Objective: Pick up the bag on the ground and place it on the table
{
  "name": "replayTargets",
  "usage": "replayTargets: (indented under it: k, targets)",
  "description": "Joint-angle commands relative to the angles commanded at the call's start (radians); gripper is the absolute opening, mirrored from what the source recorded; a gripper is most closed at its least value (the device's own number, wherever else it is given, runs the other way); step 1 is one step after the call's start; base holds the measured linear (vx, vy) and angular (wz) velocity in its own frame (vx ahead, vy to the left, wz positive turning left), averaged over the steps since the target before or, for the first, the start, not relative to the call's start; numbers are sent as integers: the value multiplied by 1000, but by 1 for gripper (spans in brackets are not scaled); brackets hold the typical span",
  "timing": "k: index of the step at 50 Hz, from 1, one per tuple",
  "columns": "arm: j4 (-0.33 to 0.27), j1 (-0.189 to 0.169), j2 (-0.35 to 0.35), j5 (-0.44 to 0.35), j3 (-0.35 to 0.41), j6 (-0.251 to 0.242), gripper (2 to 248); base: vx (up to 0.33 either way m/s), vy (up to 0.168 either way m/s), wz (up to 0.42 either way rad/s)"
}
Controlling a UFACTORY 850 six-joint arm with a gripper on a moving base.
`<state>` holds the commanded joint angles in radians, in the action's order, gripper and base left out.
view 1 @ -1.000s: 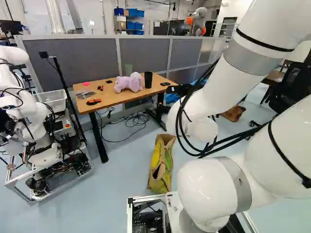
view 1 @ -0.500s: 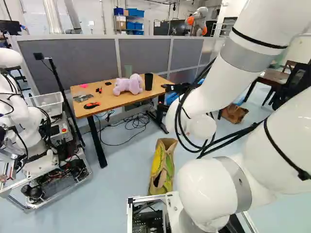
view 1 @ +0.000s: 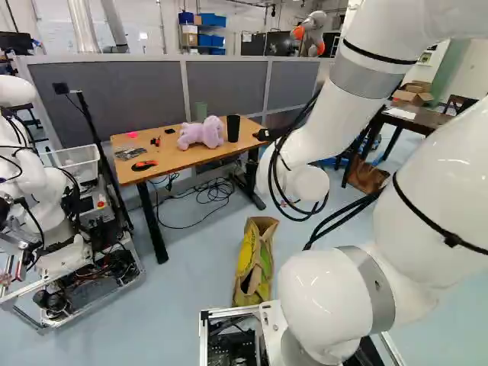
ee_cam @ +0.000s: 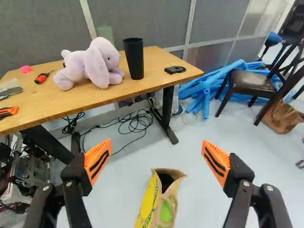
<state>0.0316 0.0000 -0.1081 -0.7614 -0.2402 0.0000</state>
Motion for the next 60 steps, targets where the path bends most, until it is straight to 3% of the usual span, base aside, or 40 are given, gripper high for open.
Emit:
replayTargets:
  k: [60]
  targets:
    - [144,-1,296,568,-313,0,247,0,0,0]
